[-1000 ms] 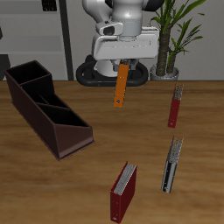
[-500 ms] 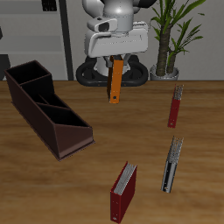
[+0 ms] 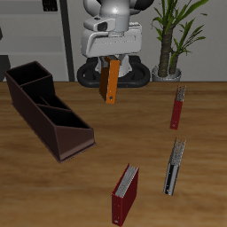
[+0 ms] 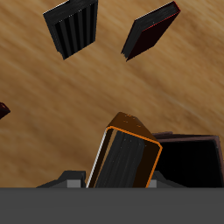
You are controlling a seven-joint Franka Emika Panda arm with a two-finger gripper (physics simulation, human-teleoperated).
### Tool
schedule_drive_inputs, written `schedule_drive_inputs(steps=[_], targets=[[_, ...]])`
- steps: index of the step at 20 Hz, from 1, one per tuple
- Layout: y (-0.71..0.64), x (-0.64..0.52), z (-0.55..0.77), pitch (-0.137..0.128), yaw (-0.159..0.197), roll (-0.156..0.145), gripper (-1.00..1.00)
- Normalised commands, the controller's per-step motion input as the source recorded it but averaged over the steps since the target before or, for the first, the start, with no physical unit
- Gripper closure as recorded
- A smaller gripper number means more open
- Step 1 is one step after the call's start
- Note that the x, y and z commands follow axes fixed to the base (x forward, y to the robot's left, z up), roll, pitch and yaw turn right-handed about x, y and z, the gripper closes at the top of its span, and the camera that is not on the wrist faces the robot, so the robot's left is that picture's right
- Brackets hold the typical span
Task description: Place the orange book into the right desk caddy's left compartment
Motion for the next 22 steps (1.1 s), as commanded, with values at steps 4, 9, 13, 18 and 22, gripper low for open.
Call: schedule_drive_inputs(steps=[4,9,13,18,22], targets=[[-0.18,-0.07,-0.03,-0.035,0.089,-0.059,1.0],[-0.05,-0.1,-0.03,-0.015,0.083,-0.009,1.0],[0.01,-0.12,0.02,-0.031,0.077,-0.009,1.0],[0.0,-0.1,0.04,-0.019,0.073,-0.002,1.0],[-0.07,-0.04,-0.04,-0.004,0.067,-0.026,1.0]])
